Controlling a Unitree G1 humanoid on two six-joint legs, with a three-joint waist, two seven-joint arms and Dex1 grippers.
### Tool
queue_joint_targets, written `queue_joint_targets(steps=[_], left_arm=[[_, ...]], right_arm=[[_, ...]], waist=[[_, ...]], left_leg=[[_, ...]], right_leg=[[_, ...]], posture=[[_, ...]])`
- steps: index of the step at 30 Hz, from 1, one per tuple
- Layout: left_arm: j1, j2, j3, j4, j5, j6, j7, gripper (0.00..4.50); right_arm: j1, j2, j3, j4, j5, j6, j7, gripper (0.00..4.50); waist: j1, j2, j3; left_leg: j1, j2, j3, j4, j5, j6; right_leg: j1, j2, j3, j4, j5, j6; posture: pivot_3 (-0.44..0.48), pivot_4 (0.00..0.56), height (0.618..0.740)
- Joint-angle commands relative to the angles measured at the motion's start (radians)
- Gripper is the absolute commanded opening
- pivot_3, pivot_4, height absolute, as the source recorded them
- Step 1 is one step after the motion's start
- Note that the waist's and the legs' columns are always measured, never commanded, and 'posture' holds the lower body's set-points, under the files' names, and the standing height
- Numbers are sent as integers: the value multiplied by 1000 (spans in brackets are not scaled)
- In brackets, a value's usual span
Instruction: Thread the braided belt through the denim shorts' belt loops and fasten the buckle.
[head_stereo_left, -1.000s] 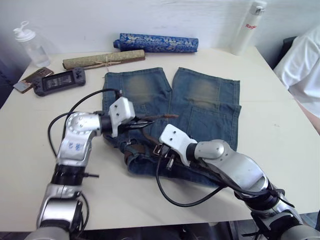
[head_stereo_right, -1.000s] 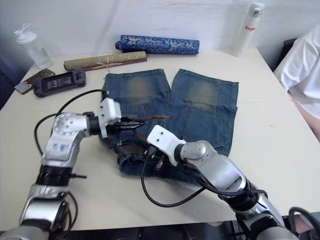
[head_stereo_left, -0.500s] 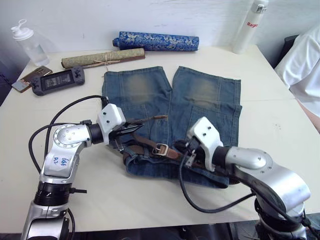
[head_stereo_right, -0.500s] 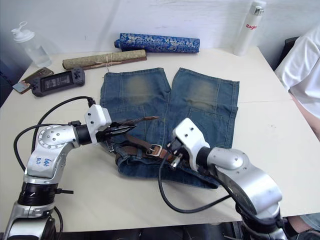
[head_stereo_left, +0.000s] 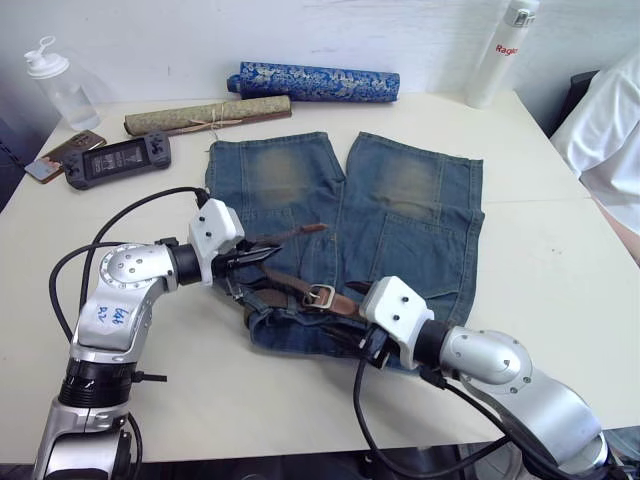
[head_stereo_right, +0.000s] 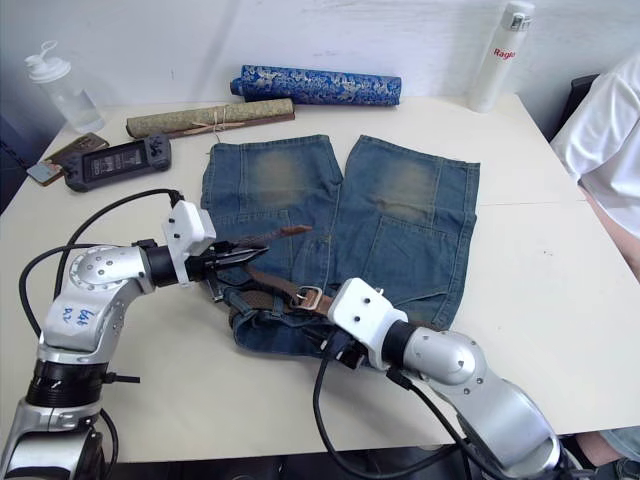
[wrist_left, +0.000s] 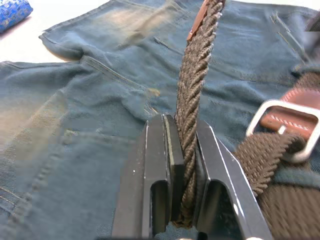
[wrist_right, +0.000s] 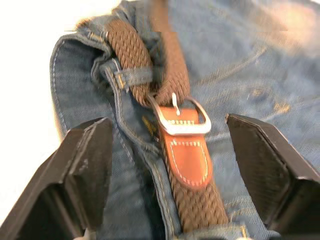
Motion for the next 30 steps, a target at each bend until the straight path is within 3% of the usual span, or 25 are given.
queue_joint_targets(steps=[1,17,21,22,23,24,25,28,30], left_arm=[[-60,7,64,-23,-74,76,37,0],[-44,45,-1,-3,-19,40,36,0],[-31,68,-44,8,23,-21,17,0],[-29,70,-49,11,30,-31,14,0],[-28,71,-51,13,33,-35,13,0],[-28,71,-52,16,34,-39,12,0],[-28,72,-56,19,37,-45,12,0],[-29,78,-62,29,44,-57,6,0],[-28,84,-66,34,49,-62,0,0]], right_arm=[[-24,-42,101,60,-178,-146,-54,3928],[-37,32,142,133,-323,-245,-126,3928],[-35,48,139,138,-346,-257,-115,3024],[-35,51,139,139,-350,-259,-113,2364],[-36,53,138,139,-353,-260,-112,2272],[-37,56,138,141,-357,-262,-110,1642],[-37,60,138,142,-361,-260,-109,1510],[-40,69,135,146,-373,-255,-105,100],[-44,74,132,149,-381,-254,-103,100]], waist=[[0,0,0],[-1,0,0],[0,0,0],[0,0,0],[0,0,0],[-1,0,0],[-1,0,0],[0,0,0],[0,0,0]], left_leg=[[0,0,0,0,0,0],[0,0,0,1,0,0],[0,0,0,2,0,0],[0,0,0,2,0,0],[0,0,0,2,0,0],[0,0,0,2,0,0],[0,0,0,2,0,0],[0,0,0,3,0,0],[-1,0,0,3,0,0]], right_leg=[[0,0,0,0,0,0],[0,0,0,2,0,0],[0,0,1,2,0,0],[0,0,1,2,0,0],[0,0,0,2,0,0],[0,0,1,3,0,0],[0,0,1,3,0,0],[-1,0,0,3,0,0],[-1,0,1,3,0,0]], posture=[[0,150,645],[0,150,645],[0,150,645],[0,150,645],[0,150,645],[0,150,645],[0,150,645],[0,150,645],[0,150,645]])
